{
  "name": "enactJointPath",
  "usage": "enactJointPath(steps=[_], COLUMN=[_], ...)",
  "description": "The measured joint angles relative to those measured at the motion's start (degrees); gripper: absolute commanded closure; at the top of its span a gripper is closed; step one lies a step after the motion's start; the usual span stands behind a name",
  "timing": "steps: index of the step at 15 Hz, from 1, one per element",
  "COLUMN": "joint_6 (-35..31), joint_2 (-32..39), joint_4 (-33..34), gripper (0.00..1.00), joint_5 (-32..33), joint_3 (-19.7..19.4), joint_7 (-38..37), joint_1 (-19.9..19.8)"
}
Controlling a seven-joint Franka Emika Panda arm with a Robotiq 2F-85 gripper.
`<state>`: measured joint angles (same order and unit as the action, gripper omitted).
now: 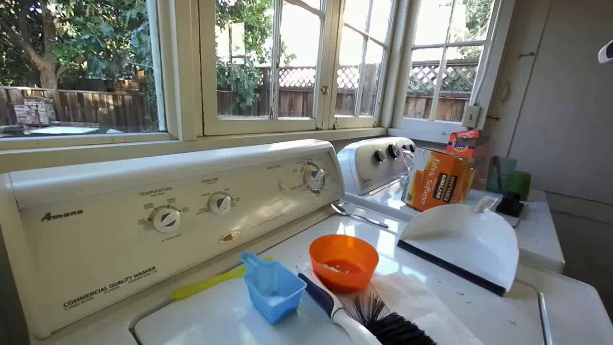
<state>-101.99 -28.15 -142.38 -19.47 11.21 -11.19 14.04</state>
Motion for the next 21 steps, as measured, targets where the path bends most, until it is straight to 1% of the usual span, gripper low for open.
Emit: enactJointPath(steps=[9, 12, 14, 17, 19, 21], joint_6=[0.00, -1.33, -6.33, -17.38, -24.44, -29.54], joint_2=[0.00, 1.43, 4.03, 8.54, 11.62, 14.91], joint_4=[0.00, 1.12, 2.39, 3.89, 4.76, 6.10], gripper=[0.00, 0.00, 0.00, 0.00, 0.00, 0.00], joint_5=[0.00, 1.06, 3.38, 7.82, 10.58, 12.62], joint_3=[0.02, 1.52, 3.76, 6.50, 7.57, 7.97], joint_7=[0.00, 1.11, 2.01, 3.46, 4.07, 5.42], joint_1=[-0.04, -0.01, 0.04, 0.26, 0.41, 0.63])
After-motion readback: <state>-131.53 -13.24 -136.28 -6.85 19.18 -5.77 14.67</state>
